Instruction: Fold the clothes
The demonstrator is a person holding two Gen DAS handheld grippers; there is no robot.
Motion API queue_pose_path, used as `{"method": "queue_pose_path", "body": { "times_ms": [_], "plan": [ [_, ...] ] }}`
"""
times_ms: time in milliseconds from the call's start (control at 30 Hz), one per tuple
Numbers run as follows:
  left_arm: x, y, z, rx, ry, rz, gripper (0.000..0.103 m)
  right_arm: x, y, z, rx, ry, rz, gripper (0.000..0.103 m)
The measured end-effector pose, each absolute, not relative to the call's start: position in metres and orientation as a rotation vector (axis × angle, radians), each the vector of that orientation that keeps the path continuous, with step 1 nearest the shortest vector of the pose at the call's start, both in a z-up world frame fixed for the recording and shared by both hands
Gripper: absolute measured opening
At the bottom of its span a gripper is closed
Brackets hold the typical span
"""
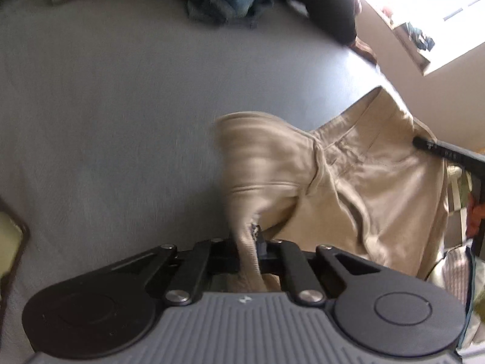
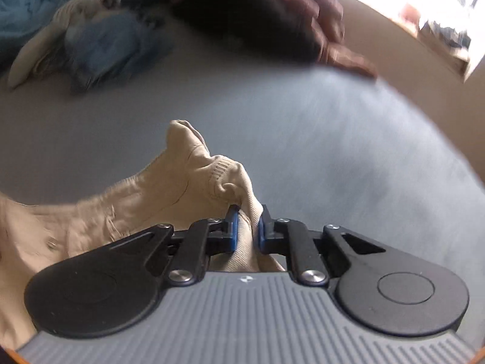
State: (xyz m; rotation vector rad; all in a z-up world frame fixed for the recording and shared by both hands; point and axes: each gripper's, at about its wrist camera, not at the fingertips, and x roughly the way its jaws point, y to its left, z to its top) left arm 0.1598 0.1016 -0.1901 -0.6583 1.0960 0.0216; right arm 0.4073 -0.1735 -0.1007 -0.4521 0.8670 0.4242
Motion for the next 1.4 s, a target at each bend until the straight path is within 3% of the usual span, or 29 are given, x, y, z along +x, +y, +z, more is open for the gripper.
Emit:
{"method": "queue_pose_path", "body": {
  "times_ms": [267,533,633,667,767,800,867,933,1100,1300,1400],
  "plan": [
    [0.156,0.157,-0.163,-0.624,0.921,0.249,0.008,0.48,-0.088,-0.082,-0.458,0.717,0.571,0.01],
    [0.164,0.16,-0.209,-0.553,1.028,0.432,0.008,0.499,-0.004,-0.164,-0.519,0.752,0.739,0.011],
    [0.167,0.153,-0.216,-0.511,1.075,0.442,0.016,0.503,0.0,-0.189,-0.525,0.803,0.725,0.016],
    [0.17,0.154,-0.215,-0.519,1.081,0.444,0.024,0.506,-0.006,-0.189,-0.5,0.821,0.706,0.024],
    [0.172,0.159,-0.212,-0.539,1.091,0.444,0.032,0.51,-0.029,-0.171,-0.391,0.836,0.66,0.054],
    [0.174,0.16,-0.212,-0.542,1.094,0.443,0.034,0.502,-0.038,-0.16,-0.344,0.813,0.655,0.059],
    [0.173,0.161,-0.213,-0.543,1.093,0.453,0.041,0.487,-0.054,-0.138,-0.25,0.767,0.645,0.06],
    [0.174,0.164,-0.216,-0.553,1.094,0.463,0.041,0.465,-0.063,-0.122,-0.163,0.746,0.69,0.06],
    [0.179,0.163,-0.22,-0.535,1.111,0.486,0.04,0.37,-0.037,-0.137,-0.218,0.836,1.03,0.056],
    [0.184,0.154,-0.221,-0.476,1.13,0.498,0.034,0.338,-0.005,-0.19,-0.379,0.903,0.984,0.047],
    [0.185,0.148,-0.221,-0.458,1.121,0.499,0.023,0.326,0.008,-0.196,-0.478,0.853,0.949,0.048]
  ]
}}
